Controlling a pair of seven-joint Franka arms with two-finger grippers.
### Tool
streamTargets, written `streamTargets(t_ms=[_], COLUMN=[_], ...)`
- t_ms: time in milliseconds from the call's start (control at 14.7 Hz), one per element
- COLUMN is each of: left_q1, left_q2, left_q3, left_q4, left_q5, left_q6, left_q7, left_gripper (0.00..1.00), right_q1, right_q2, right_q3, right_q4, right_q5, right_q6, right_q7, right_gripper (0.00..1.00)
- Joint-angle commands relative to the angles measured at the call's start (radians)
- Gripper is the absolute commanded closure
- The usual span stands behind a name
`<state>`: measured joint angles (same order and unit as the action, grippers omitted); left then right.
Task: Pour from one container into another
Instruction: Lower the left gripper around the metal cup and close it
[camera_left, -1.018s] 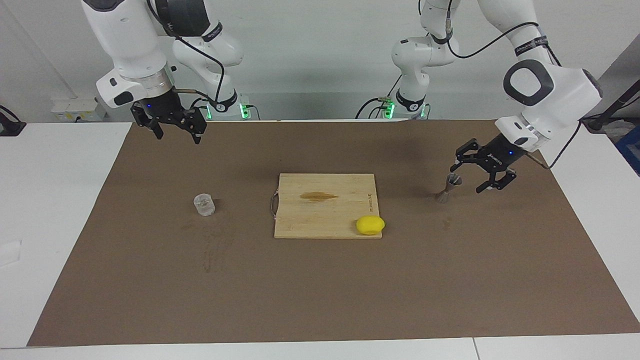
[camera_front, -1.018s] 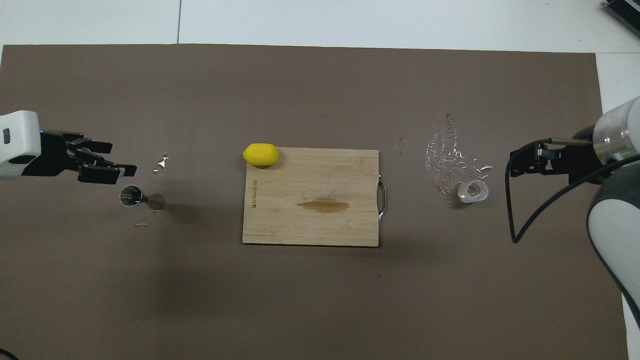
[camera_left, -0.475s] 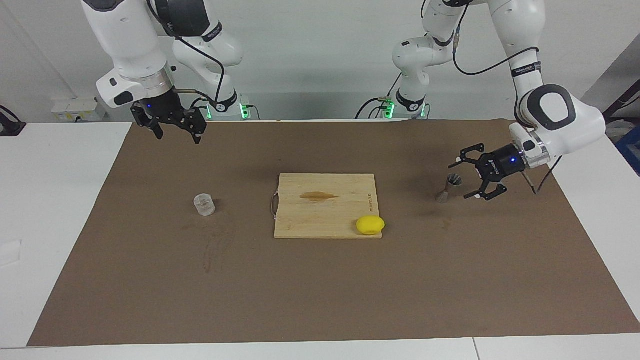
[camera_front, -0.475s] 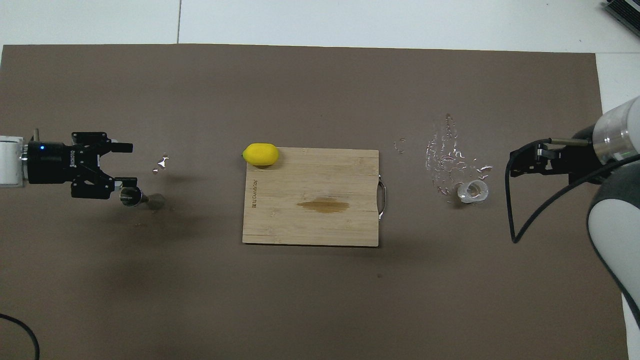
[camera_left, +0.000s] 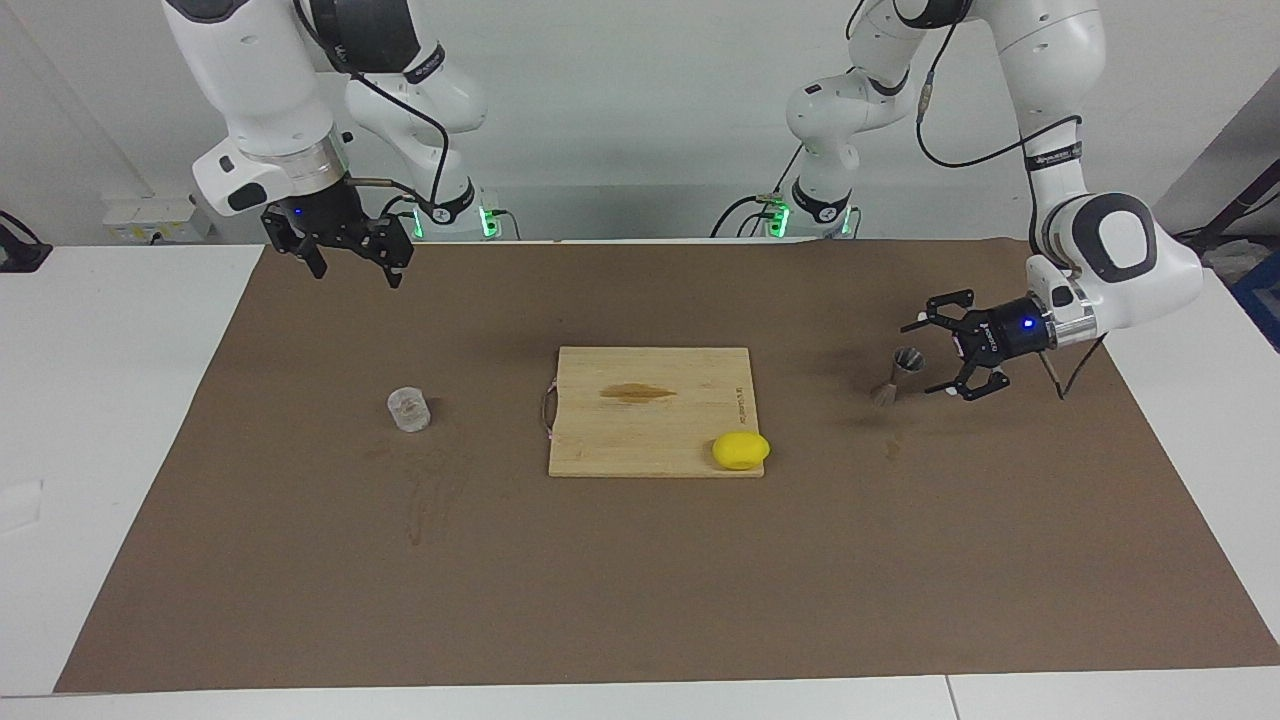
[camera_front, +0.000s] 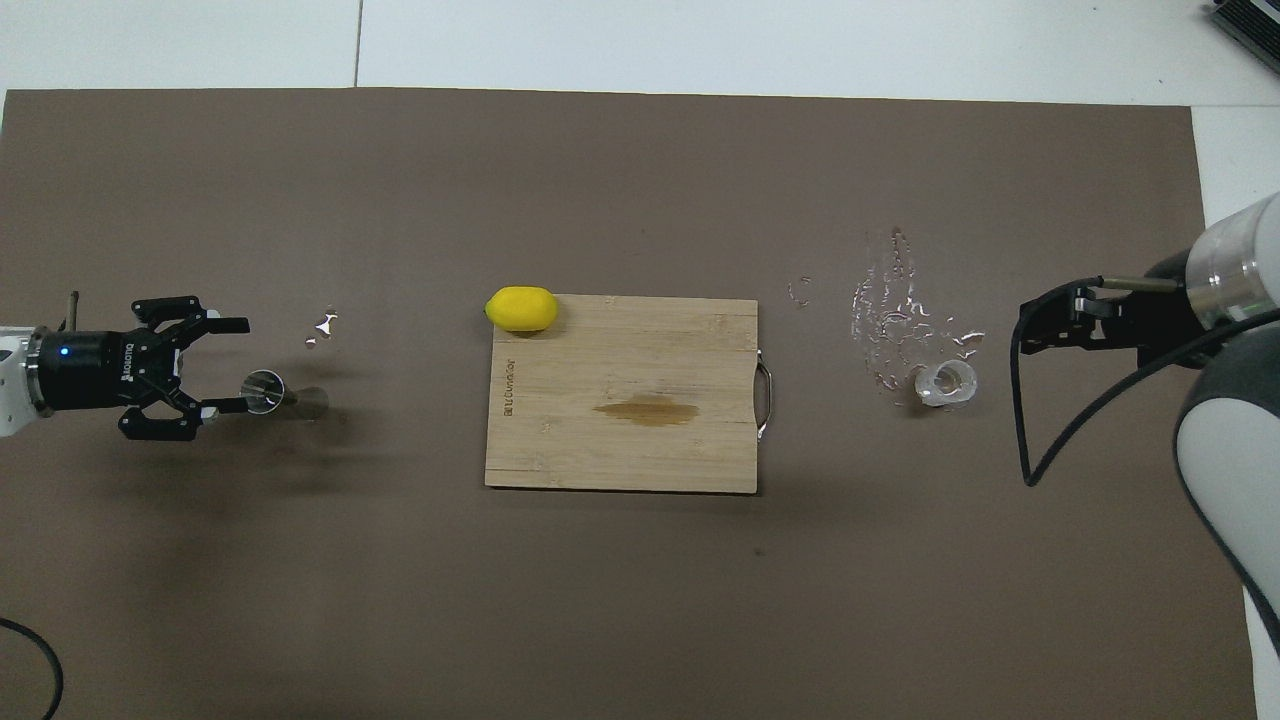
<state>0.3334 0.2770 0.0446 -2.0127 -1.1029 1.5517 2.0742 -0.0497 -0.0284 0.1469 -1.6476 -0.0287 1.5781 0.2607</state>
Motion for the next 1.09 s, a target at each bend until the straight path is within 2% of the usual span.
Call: streamTargets(t_ms=[0,339,1018], left_q1=[0.026,0.03,0.07], left_q2=[0.065,0.074,0.073], left_q3=[-0.006,-0.006,-0.005], left_q4=[-0.012,-0.083,-0.101], left_q5=[-0.072,-0.081,-0.081], left_q6=[-0.062,-0.071,-0.121], left_q7=[0.146,0.254,0.296], left_gripper=[0.0,0.0,0.0], right_q1=[-0.015,-0.015,-0.015], right_q2=[-0.022,-0.022,-0.022], right_q3=[0.007,0.007,0.007], right_q4=[-0.028,-0.028,-0.028], right_q5=[0.0,0.0,0.0], right_q6=[0.02,0.02,0.02], right_q7=[-0.023,-0.023,-0.023], right_gripper=[0.0,0.0,0.0])
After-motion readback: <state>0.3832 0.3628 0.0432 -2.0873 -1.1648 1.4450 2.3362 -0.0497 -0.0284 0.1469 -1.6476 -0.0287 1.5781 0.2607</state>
